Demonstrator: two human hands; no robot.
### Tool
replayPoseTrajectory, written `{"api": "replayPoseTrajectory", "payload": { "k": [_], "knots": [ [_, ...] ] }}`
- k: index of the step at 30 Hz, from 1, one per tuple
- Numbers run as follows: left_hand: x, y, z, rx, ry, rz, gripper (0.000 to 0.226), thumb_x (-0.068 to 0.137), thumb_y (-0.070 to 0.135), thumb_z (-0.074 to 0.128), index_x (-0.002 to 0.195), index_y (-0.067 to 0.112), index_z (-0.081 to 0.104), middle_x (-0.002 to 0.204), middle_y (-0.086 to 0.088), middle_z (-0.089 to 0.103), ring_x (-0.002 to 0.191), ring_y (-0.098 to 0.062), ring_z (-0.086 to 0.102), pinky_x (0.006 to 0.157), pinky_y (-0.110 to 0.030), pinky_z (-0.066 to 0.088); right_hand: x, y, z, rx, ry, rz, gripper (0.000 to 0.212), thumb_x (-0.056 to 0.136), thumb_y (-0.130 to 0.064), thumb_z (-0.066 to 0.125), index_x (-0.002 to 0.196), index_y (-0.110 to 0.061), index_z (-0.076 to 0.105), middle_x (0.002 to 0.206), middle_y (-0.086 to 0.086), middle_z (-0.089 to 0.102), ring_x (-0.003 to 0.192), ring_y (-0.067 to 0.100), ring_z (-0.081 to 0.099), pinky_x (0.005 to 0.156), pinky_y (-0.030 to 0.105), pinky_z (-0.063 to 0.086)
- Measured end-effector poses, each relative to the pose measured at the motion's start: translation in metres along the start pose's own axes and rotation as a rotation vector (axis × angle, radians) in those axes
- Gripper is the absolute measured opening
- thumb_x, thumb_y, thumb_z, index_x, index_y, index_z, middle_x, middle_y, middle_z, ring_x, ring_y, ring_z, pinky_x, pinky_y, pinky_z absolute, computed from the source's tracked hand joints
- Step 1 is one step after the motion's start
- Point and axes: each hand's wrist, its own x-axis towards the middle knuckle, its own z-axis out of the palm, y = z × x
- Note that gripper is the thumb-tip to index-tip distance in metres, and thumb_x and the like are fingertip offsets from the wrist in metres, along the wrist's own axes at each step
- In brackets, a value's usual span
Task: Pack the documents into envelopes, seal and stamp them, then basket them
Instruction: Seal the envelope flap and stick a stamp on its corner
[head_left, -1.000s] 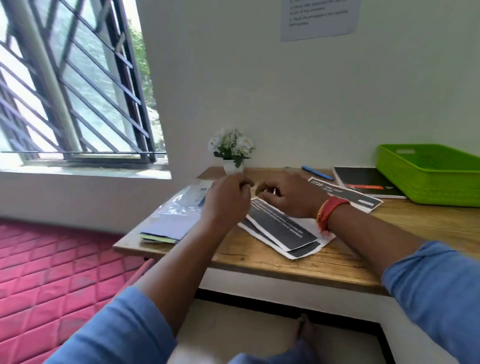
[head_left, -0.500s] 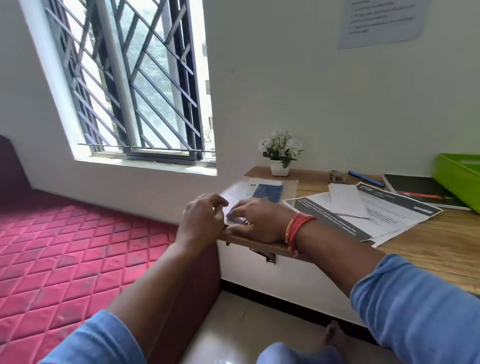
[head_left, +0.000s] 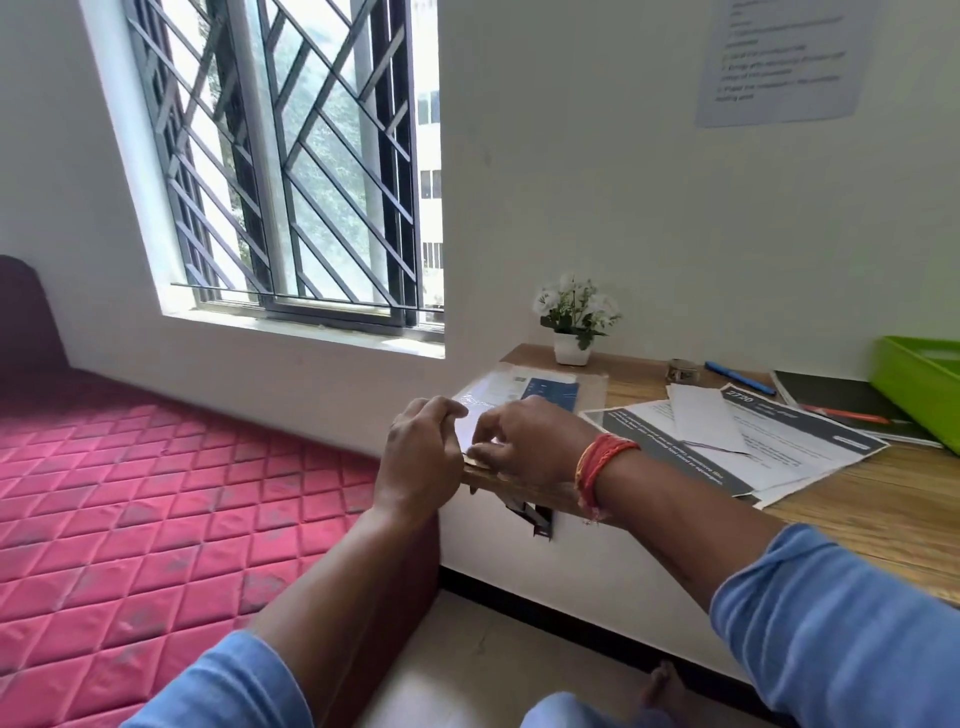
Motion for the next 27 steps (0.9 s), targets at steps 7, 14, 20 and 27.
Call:
{"api": "replayPoseTrajectory", "payload": {
  "k": [7, 14, 20, 27],
  "knots": [
    [-0.009, -0.001, -0.009, -0.020, -0.022, -0.051, 0.044, 0.085, -0.004, 0.046, 0.114, 0.018, 0.071, 0.115, 0.000, 0.067, 0.106, -0.017, 0.061, 0.081, -0.012, 0.031, -0.015, -0.015, 0.002, -0.110, 0.037, -0.001, 0.034, 0.090, -0.055, 0.059, 0.112, -0.032, 0.071, 0.105, -0.002, 0.070, 0.092, 0.018, 0.065, 0.068, 0.029, 0.043],
    [-0.022, 0.006, -0.012, -0.080, 0.044, -0.078, 0.036, 0.102, 0.011, 0.045, 0.136, 0.010, 0.058, 0.135, -0.006, 0.059, 0.125, -0.022, 0.054, 0.098, -0.018, 0.032, -0.018, -0.027, 0.009, -0.066, 0.248, 0.087, 0.024, 0.091, -0.039, 0.051, 0.095, -0.024, 0.069, 0.088, 0.000, 0.072, 0.081, 0.023, 0.068, 0.069, 0.035, 0.055],
    [-0.024, 0.004, -0.017, -0.090, 0.002, -0.118, 0.047, 0.093, -0.001, 0.044, 0.136, 0.009, 0.058, 0.137, -0.008, 0.058, 0.128, -0.023, 0.052, 0.101, -0.021, 0.033, -0.023, -0.034, 0.004, -0.125, 0.072, 0.081, 0.029, 0.089, -0.052, 0.061, 0.103, -0.029, 0.071, 0.100, -0.002, 0.072, 0.090, 0.019, 0.066, 0.076, 0.034, 0.054],
    [-0.031, 0.016, -0.010, -0.182, 0.131, -0.187, 0.050, 0.098, 0.012, 0.051, 0.147, 0.006, 0.042, 0.141, -0.014, 0.052, 0.131, -0.029, 0.048, 0.113, -0.043, 0.037, -0.014, -0.038, -0.002, 0.095, 0.350, 0.174, 0.014, 0.094, -0.032, 0.062, 0.095, -0.021, 0.071, 0.092, 0.001, 0.071, 0.082, 0.019, 0.064, 0.074, 0.030, 0.051]
  ]
}}
